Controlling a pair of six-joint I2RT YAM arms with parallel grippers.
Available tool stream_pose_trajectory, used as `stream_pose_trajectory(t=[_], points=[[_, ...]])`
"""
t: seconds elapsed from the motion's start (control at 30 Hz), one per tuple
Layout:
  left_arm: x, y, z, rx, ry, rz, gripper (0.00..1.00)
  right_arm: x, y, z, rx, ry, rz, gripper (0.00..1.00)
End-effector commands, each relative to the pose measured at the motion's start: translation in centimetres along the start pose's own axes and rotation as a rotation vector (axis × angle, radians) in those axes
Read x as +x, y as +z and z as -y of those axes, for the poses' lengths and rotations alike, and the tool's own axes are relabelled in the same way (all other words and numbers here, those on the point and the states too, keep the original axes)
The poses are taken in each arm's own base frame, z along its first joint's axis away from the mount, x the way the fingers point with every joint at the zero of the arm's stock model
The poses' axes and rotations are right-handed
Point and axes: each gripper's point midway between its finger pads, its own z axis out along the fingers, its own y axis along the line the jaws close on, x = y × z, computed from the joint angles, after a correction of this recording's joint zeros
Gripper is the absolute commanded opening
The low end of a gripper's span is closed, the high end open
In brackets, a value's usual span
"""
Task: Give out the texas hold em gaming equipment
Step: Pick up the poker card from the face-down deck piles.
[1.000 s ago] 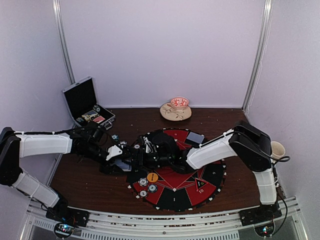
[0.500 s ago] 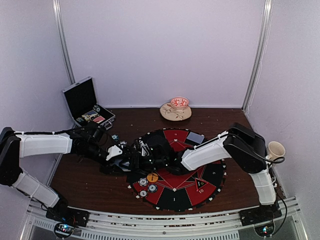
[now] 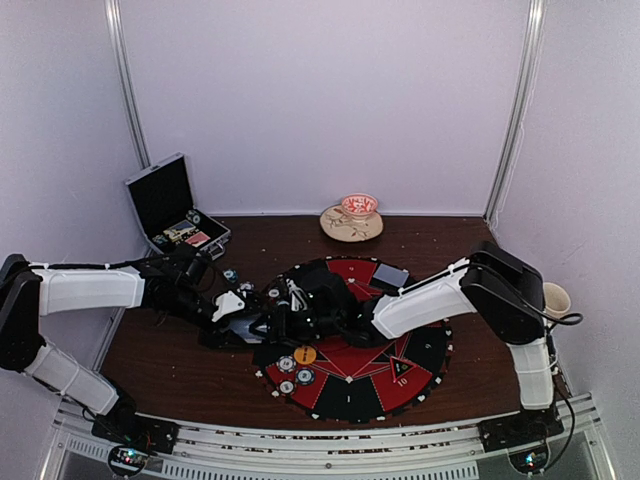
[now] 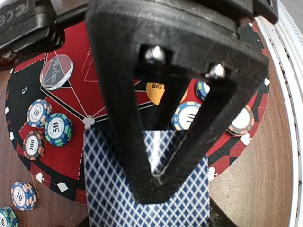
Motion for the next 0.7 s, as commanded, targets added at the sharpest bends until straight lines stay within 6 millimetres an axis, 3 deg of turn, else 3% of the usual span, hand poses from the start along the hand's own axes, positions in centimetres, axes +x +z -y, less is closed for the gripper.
stream_pose_trajectory(t=[0.0,0.27,0.67], points=[[-0.9,-0.4,-0.1,-0.003,0.027,0.043,0.53,-0.5,-1.4,2.5,0.114,-0.001,0.022,0.44],[-0.8,-0.3,-0.1,-0.002,0.026,0.04,0.52,-0.9,-2.4,-1.3,-0.013,-0.02,0.022,0.37],[-0.7,-0.2,-0.1,-0.002,0.024,0.036,0.52,-0.5,-3.0,-4.2,-0.115,-0.029,0.007,0.27]])
